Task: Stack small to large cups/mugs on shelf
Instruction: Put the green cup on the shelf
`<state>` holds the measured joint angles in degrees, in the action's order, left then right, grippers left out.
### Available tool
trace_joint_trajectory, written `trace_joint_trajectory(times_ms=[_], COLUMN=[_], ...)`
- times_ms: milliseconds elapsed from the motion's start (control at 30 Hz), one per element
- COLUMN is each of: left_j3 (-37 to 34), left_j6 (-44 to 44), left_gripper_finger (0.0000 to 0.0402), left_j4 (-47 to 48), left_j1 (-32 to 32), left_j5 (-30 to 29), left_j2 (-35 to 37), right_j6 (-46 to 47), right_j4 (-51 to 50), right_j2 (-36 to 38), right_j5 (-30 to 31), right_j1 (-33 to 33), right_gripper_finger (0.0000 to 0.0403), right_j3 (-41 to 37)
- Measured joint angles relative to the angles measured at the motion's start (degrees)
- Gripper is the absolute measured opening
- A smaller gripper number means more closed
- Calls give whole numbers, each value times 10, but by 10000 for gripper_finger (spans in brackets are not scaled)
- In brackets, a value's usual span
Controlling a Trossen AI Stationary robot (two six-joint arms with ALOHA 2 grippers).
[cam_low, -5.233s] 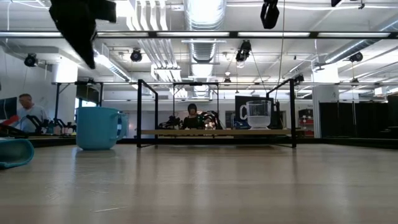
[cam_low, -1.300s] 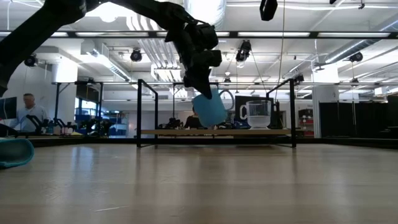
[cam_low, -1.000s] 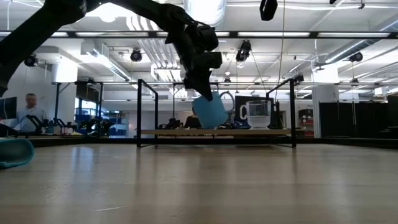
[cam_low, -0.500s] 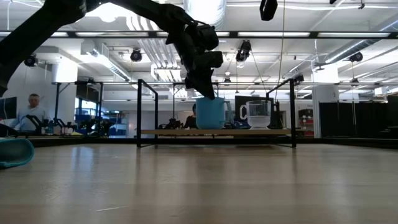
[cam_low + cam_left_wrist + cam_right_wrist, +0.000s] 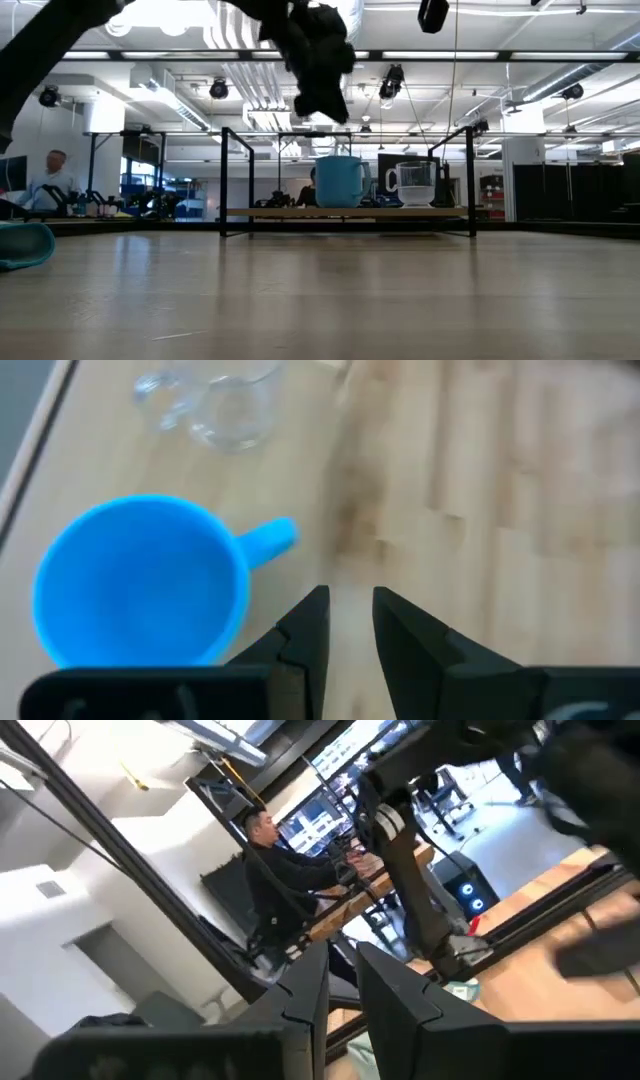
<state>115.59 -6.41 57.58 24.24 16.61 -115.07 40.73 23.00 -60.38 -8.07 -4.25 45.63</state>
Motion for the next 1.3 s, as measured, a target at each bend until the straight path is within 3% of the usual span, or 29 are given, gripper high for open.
trace_joint_trajectory(times_ms=[167, 367, 533, 600, 800, 967, 1067, 1300], left_j3=[-6, -16, -20, -24, -24, -24, -24, -24], left_j6=[15, 15, 17, 29, 46, 46, 46, 46], left_gripper_finger=[66, 66, 66, 66, 66, 66, 66, 66], left_j4=[30, 35, 35, 40, 73, 114, 137, 174], left_j1=[-24, -45, -52, -52, -51, -52, -52, -51], left_j5=[27, 27, -2, -28, -79, -81, -81, -82], left_j2=[72, 167, 237, 260, 305, 329, 340, 357], right_j6=[-44, -16, 70, 116, 139, 110, 142, 247], right_j4=[-1, -14, -11, -13, -18, -45, -75, -272], right_j2=[-1, -2, 6, 16, 43, 54, 50, -2], right_j5=[34, 31, -126, -161, -125, -103, -98, -53], right_j1=[-7, -5, 8, 31, 135, 234, 283, 364], right_gripper_finger=[52, 52, 52, 52, 52, 50, 43, 28], right_j3=[0, 0, 0, 0, 0, 0, 1, 76])
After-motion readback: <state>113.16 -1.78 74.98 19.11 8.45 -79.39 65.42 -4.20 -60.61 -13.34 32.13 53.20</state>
